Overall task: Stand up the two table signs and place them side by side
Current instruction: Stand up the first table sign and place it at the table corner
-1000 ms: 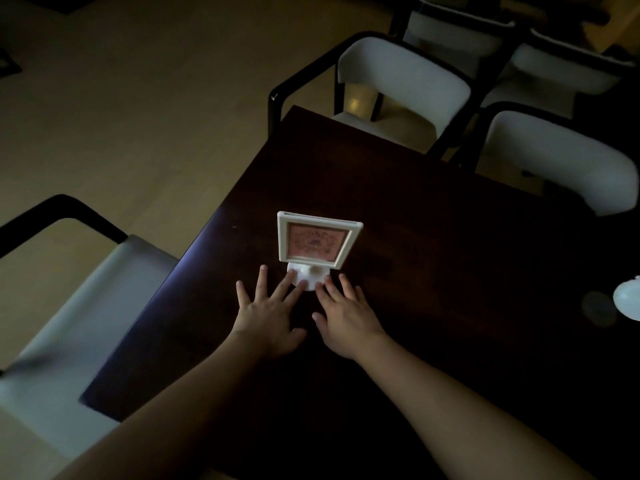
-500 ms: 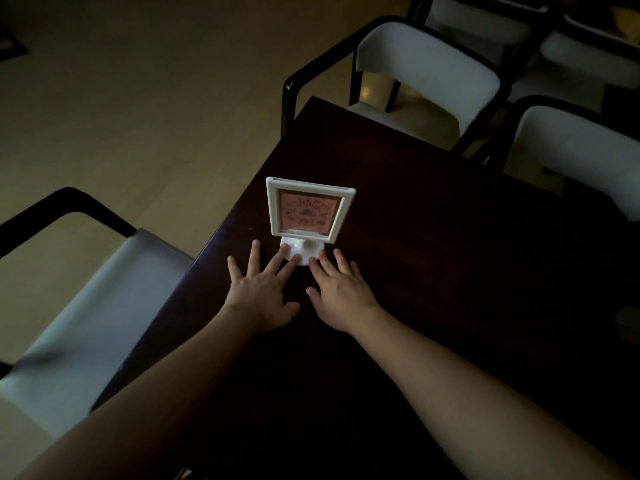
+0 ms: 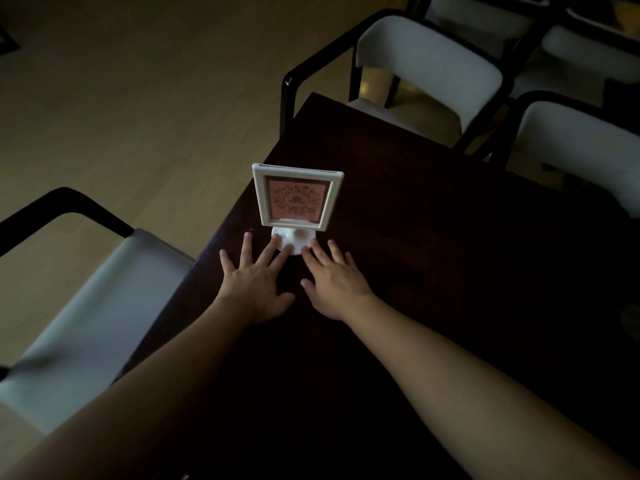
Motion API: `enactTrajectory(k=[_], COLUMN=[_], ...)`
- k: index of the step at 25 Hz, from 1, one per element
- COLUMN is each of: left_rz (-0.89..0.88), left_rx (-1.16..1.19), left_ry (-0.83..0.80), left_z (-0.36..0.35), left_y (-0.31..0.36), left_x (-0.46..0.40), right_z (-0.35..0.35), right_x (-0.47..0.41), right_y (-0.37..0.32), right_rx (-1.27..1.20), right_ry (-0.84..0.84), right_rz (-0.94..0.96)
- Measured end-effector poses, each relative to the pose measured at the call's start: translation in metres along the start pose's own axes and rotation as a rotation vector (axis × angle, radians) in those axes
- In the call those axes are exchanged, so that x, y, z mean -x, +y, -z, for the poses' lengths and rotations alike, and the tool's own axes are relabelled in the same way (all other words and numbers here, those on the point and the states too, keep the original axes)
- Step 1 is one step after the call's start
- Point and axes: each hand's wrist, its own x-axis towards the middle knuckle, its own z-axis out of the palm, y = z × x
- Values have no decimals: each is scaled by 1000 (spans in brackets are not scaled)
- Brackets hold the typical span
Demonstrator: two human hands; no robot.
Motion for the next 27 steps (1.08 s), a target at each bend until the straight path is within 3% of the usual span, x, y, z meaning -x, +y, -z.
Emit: enactTrajectory(k=[9,14,27], left_rz=[-99,-203,-486], left_rx=[112,139,89], left_ry=[159,172,98], left_z=[3,3,8], left_y=[24,64,271], left_x=[21,33,102], right_z=[-3,-7,-21], right_x=[52,103,329], right_y=[20,54,161], right_rx=[-53,-92,-180], right_ry=[70,90,221], right_rz=[-58,-182,-465])
